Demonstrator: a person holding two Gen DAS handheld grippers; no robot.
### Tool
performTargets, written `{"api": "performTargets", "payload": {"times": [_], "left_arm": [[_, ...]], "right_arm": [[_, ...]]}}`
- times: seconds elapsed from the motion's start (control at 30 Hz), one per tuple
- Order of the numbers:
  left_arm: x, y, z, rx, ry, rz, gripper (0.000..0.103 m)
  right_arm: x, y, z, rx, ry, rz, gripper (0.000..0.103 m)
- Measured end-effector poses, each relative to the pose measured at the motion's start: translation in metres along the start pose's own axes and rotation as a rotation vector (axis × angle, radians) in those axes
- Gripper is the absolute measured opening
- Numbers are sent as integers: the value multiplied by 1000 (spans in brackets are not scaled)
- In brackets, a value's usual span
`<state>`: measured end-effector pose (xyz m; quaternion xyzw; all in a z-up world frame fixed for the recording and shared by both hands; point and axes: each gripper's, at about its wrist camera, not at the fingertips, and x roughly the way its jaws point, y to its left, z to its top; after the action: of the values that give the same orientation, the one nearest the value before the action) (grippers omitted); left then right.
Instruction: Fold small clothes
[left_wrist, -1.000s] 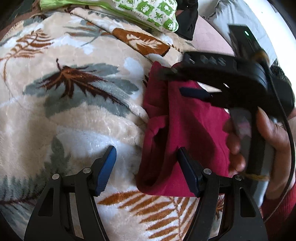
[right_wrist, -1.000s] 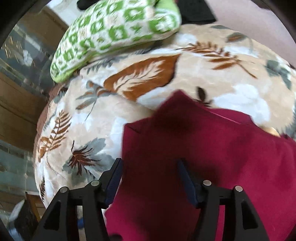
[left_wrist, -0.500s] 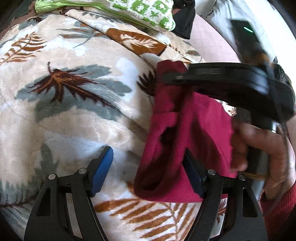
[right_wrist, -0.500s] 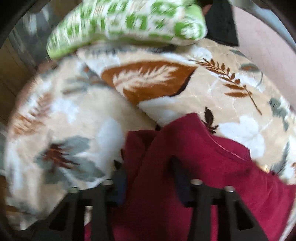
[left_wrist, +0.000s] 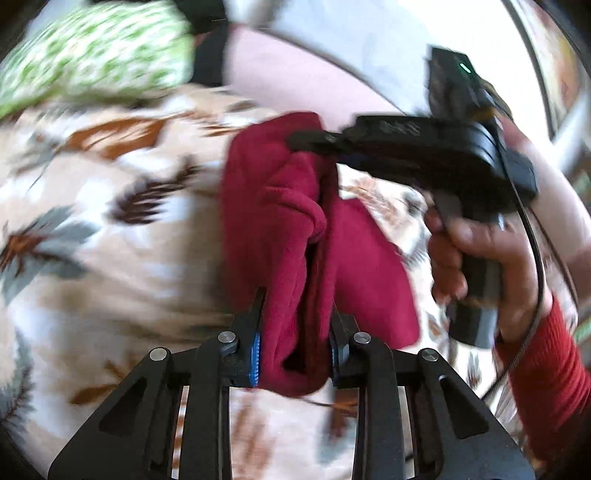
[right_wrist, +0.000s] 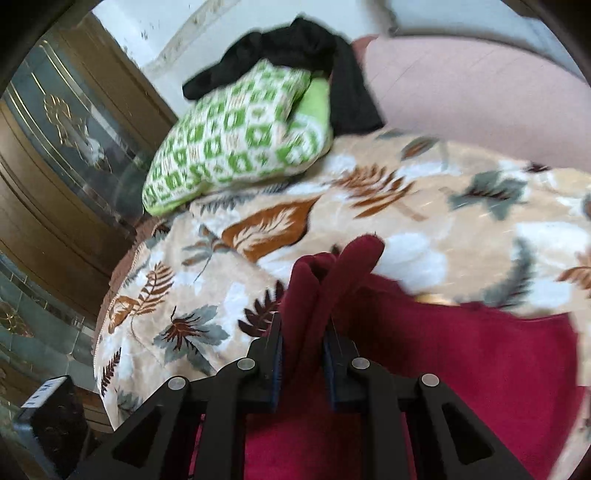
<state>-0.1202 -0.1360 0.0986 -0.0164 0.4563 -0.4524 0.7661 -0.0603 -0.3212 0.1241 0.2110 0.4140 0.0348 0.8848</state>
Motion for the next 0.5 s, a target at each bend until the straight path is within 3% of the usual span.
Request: {"api": "performTargets", "payload": {"times": [0.27, 0.4, 0.5], "left_arm": [[70, -103, -2, 140, 94, -84, 25], [118, -128, -18, 171, 170, -57, 25], [142, -133, -27, 164, 220, -26, 25]], "right_arm": [[-84, -92, -28, 54, -60, -121, 15], [-82, -142, -49, 110, -33, -207, 15], [-57, -172, -62, 163, 16, -283, 15]]}}
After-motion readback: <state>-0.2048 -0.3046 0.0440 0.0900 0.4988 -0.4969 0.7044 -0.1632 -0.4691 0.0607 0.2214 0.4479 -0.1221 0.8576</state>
